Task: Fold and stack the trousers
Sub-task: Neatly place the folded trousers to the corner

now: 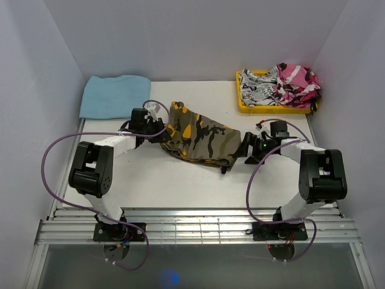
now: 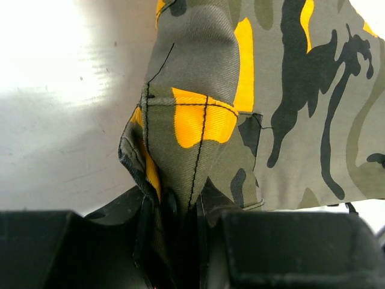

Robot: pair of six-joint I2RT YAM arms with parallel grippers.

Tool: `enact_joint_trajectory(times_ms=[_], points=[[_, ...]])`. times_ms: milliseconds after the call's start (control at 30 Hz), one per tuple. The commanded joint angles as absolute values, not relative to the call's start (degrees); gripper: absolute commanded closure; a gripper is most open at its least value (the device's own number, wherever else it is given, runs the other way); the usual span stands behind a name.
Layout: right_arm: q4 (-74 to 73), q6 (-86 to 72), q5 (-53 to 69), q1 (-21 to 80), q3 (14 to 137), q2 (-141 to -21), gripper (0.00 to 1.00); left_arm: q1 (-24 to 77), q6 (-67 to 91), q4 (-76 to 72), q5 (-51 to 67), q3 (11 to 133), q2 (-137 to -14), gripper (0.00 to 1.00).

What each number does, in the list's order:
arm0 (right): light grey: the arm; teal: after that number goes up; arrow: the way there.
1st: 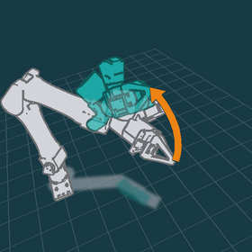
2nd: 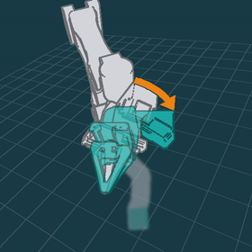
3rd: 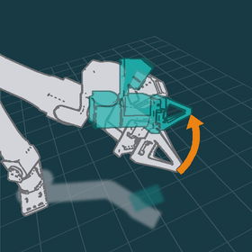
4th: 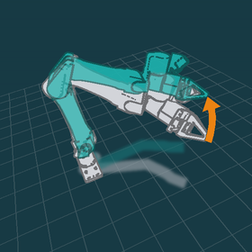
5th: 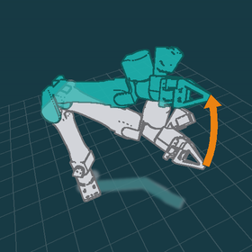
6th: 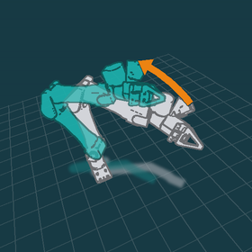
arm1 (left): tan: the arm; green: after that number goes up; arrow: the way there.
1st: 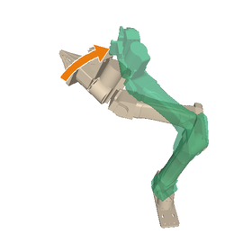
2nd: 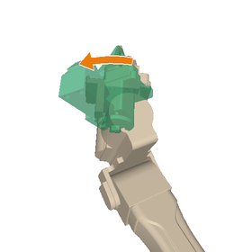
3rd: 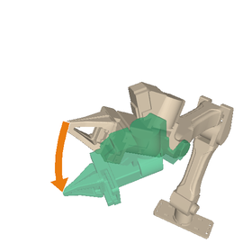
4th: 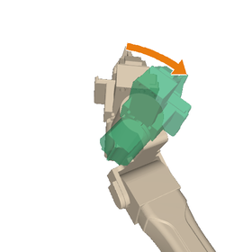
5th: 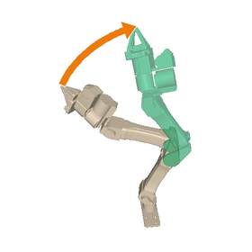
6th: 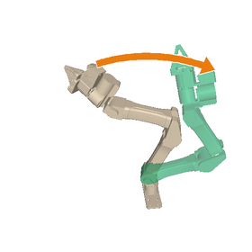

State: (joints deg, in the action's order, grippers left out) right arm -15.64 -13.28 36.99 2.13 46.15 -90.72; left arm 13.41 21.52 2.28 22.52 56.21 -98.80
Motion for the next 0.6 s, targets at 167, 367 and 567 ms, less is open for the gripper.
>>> enact_joint_trajectory(times_ms=[167, 367, 567], points=[[8.52, -32.68, 39.99, 11.42, 45.78, -101.14, 0.1, 13.36, 9.24, -3.95, 20.92, 58.79, -93.6, 1.0], [17.14, -33.93, 40.35, 14.59, 57.17, -108.79, 0.9, 13.36, -4.29, -9.3, 16.62, 60.64, -93.34, 1.0], [19.51, -26.02, 38.41, 18.72, 74.16, -115.38, 0.92, 8.54, -10.02, -16.34, 13.0, 64.94, -95.79, 1.0]])
